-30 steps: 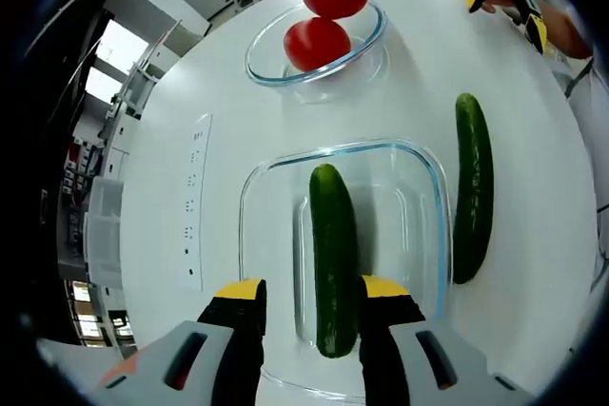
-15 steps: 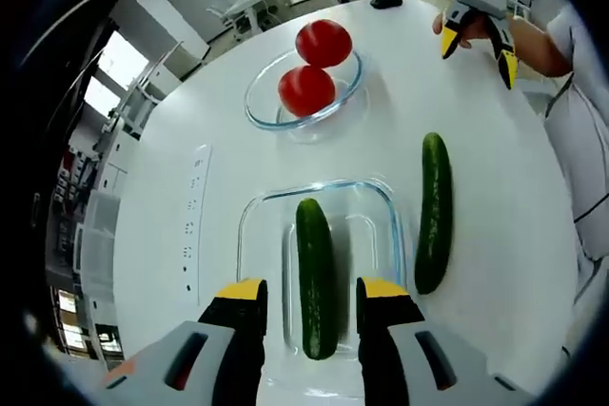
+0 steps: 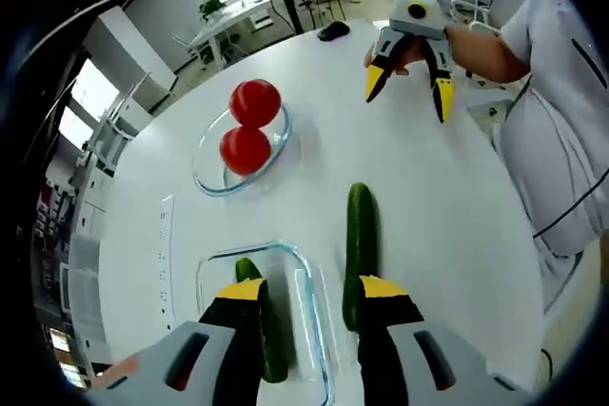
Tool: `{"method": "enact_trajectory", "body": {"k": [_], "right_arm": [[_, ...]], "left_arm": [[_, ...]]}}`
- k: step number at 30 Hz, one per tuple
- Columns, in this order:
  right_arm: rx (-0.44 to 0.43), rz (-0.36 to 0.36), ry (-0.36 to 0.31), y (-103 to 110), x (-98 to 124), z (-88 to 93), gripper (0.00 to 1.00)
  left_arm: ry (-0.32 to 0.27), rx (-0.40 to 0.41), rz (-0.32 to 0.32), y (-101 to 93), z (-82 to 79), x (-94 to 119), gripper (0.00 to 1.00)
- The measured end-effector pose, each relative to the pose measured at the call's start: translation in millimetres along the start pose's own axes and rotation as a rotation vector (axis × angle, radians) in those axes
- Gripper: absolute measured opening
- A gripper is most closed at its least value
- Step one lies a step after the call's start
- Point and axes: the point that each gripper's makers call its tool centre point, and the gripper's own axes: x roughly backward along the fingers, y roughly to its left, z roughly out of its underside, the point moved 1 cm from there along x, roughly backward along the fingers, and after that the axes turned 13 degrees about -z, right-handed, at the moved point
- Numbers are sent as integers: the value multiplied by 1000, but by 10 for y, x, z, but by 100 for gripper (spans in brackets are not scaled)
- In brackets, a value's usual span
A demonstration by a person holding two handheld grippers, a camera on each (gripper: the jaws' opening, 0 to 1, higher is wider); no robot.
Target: Sort the scattered tomatoes and cucumbers on the table and place them into their respective storage containers
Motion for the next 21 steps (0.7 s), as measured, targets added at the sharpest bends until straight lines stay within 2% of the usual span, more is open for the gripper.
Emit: {"method": "enact_trajectory", "body": {"k": [7, 10, 16, 18, 21], "right_arm": [[4, 10, 20, -27, 24, 44, 53], [1, 12, 15, -36, 36, 40, 53], [-1, 4, 14, 4, 20, 63, 53], [3, -4, 15, 28, 9, 67, 53], [7, -6, 21, 55, 0, 69, 53]], "left_arm": [[-22, -60, -4, -173, -135, -89, 38], [-19, -77, 2, -220, -120, -123, 40], [27, -107, 22, -297, -10, -196, 39], [29, -99, 58, -370, -2, -202, 36], [45, -109, 77, -428, 12, -248, 36]]}}
